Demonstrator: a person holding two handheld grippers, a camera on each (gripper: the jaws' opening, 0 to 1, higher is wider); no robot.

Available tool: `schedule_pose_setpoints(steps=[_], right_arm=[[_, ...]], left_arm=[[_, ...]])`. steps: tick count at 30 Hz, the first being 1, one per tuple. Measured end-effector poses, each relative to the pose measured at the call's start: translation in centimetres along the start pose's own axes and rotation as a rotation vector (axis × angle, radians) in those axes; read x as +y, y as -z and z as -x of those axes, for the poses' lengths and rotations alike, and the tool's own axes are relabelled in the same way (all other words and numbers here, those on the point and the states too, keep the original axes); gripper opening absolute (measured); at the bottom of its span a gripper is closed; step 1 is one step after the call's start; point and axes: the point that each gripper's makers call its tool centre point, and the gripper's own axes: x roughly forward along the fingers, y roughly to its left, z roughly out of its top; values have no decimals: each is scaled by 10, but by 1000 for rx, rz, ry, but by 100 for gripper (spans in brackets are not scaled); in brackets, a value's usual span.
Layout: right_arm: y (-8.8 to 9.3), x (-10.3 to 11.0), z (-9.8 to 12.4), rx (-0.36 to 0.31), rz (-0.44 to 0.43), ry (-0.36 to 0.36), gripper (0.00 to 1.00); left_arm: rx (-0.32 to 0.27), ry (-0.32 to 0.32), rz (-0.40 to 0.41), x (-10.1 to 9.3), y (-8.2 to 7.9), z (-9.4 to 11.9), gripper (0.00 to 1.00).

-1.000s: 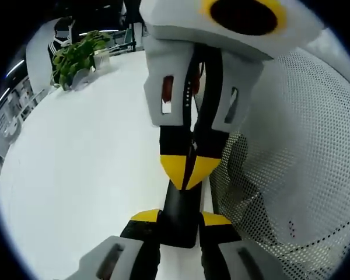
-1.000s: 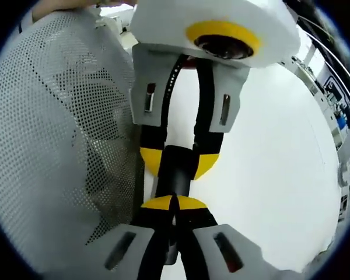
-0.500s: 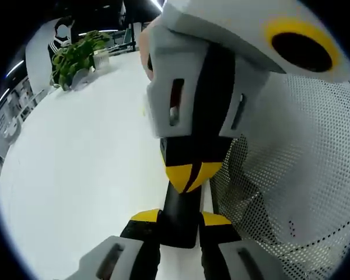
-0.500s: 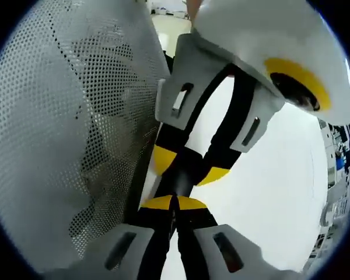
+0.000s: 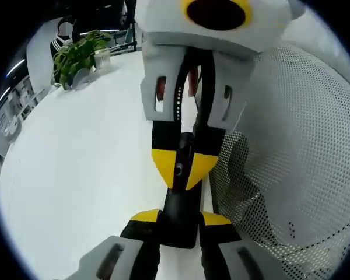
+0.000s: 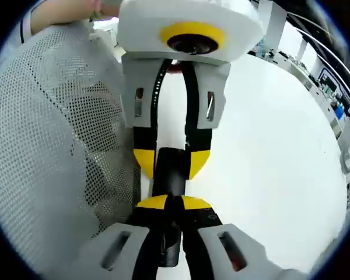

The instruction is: Press the specified remote control buttons in sequence, fully releasing each button before pressing the next.

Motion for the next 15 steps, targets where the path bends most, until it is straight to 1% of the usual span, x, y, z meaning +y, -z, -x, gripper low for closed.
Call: schedule_pose_setpoints(steps=[1, 2, 3, 5, 7, 11, 12, 13, 15], right_arm=[[2, 7, 0, -3, -48, -44, 8], [3, 9, 1, -6, -62, -52, 10], [5, 6, 2, -11, -52, -39, 12], [8, 8, 3, -7, -52, -45, 17], [13, 9, 5, 11, -49, -40, 21], [22, 11, 9, 22, -48, -33, 23], [28, 10, 10, 49, -22, -20, 24], [37, 11, 11, 89, -15, -19, 24], [42, 12, 11, 79, -15, -17, 25]], left_arm=[[0, 1, -1, 0, 0, 0, 25], [0, 2, -1, 0, 0, 0, 25], [-1, 2, -1, 0, 0, 0, 25], [-2, 2, -1, 0, 0, 0, 25], [-2, 3, -1, 0, 0, 0, 25], [-2, 2, -1, 0, 0, 0, 25], [-3, 3, 1, 0, 0, 0, 25], [-4, 3, 2, 0, 0, 0, 25], [-6, 3, 4, 0, 0, 0, 25]])
